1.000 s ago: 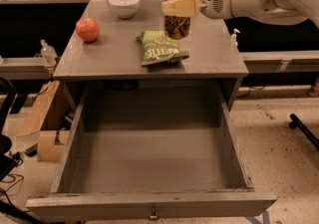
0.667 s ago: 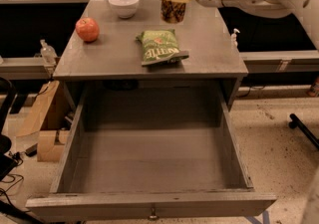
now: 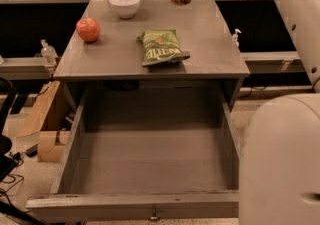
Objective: Pick orange can from top drawer and place on counter
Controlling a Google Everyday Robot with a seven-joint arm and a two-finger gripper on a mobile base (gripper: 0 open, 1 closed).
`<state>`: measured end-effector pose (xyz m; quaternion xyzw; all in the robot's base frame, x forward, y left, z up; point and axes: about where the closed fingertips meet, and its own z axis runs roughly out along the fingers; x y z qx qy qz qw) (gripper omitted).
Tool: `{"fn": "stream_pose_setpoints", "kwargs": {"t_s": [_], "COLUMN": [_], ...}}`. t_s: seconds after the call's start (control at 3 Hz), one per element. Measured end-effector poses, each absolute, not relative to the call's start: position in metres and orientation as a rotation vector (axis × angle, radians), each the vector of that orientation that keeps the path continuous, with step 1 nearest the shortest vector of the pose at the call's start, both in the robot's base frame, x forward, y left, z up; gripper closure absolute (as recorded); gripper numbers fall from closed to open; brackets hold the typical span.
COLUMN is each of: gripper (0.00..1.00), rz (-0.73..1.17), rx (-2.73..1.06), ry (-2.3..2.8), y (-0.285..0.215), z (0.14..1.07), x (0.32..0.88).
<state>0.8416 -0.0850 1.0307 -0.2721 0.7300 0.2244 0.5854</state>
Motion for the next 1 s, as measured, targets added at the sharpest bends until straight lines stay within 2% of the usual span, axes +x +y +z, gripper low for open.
{"fn": "stream_pose_setpoints", "kwargs": {"t_s": [0.67,1.0], "gripper": [1.0,1.0], "rz": [0.444,0.458], "rx": [-0.374,-0.285], "ry": [1.758,1.769], "y": [-0.144,-0.152], "z": [0.992,0.961], "x": [0.91,0.933]}}
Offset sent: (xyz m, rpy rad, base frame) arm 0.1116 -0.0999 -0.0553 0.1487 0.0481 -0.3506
